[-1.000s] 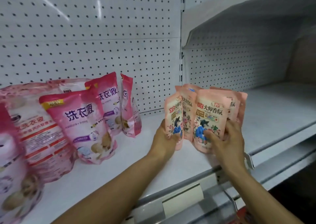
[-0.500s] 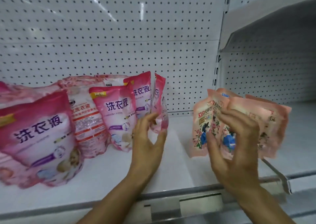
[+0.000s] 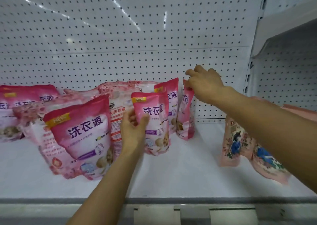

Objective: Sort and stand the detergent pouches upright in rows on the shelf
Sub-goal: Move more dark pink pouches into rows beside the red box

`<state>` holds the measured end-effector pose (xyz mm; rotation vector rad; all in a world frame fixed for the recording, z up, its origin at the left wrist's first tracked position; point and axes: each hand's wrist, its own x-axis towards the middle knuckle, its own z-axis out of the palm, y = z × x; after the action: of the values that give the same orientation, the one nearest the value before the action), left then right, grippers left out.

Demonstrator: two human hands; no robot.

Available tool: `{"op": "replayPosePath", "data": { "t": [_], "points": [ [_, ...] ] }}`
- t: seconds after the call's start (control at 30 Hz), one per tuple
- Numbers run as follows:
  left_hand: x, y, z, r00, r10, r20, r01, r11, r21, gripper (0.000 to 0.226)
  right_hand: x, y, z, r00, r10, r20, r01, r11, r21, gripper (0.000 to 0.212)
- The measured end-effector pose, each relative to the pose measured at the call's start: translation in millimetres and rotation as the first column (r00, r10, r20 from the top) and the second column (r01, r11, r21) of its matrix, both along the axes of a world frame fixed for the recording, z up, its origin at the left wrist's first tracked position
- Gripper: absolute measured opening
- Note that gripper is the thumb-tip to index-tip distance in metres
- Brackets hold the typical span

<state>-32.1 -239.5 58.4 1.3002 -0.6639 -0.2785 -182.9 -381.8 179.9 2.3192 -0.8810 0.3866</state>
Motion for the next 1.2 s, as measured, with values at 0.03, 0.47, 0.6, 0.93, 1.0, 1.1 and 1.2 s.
{"op": "replayPosePath", "data": {
  "t": [0.03,0.47,0.6,0.93,1.0,1.1,1.2],
  "points": [
    [0,1,2,1.0,-0.015,0.022,0.015,1.0,0.015,0.019,2,-3,0,1.0,0.018,-0.002,-0.018,0.999,-0.031,0.026],
    [10,55,-4,0.986,0.089,0.144,-0.092,0.996,0.01,0.033,-4,68,9,0.914,0.293,0.28,-0.383,0.85,0.362,0.003],
    [8,70,-12,0.997,-0.06,0.05,0.063,0.997,-0.046,0.019,-6,83,-3,0.859,0.243,0.451,-0.408,0.858,0.313,0.018],
    [-12,66,-41,0.947,-0.223,-0.23,0.228,0.974,-0.003,0.051,-51,112,-104,0.261,-0.305,0.916,-0.766,0.512,0.389,0.107],
    [-14,66,-43,0.951,-0.215,-0.223,0.211,0.977,-0.041,0.051,-53,111,-109,0.215,-0.349,0.912,-0.785,0.494,0.374,0.105],
    [-14,68,-45,0.954,-0.202,-0.223,0.192,0.979,-0.066,0.055,-55,108,-99,0.243,-0.293,0.925,-0.767,0.526,0.368,0.079],
    [-11,70,-46,0.94,-0.227,-0.254,0.213,0.974,-0.081,0.051,-60,100,-69,0.313,-0.17,0.934,-0.71,0.612,0.35,0.027]
  ]
}}
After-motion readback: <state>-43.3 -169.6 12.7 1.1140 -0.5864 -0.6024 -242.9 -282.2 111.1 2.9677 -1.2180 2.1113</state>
